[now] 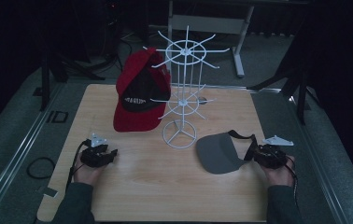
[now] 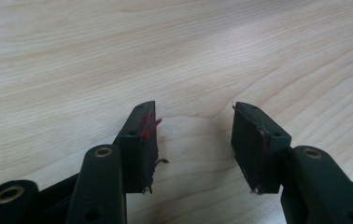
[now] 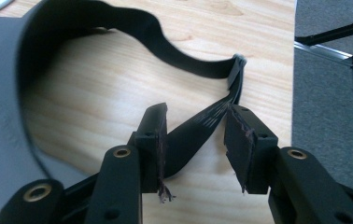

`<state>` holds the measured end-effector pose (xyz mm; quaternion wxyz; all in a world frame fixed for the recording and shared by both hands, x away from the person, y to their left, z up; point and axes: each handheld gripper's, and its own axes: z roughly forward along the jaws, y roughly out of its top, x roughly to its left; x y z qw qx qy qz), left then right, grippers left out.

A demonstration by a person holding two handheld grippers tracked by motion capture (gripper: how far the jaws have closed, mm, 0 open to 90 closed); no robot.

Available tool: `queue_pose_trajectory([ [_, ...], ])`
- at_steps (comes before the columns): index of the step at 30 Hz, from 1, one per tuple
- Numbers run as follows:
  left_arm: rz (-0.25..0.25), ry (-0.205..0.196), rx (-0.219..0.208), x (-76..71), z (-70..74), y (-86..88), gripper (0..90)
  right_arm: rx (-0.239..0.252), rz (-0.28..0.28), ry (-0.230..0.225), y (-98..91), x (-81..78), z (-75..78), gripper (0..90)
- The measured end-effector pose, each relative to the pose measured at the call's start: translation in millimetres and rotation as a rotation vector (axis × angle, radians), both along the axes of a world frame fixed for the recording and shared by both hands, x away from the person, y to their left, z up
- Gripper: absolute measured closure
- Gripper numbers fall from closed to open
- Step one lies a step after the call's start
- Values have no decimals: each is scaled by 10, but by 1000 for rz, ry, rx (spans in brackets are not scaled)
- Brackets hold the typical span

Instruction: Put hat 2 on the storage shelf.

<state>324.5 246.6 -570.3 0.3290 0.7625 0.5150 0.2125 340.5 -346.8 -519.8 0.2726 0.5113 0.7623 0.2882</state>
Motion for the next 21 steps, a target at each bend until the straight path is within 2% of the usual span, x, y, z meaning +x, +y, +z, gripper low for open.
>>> queue_pose_trajectory([
  [4,-7,3,5,-4,3,-12,505,-22,-3,12,-22,112,18,604],
  [11,-4,1,2,-1,-2,-13,496,-33,-23,51,-75,307,-30,632],
  [21,0,0,1,0,-4,-19,485,1,-54,133,-148,542,-163,633],
])
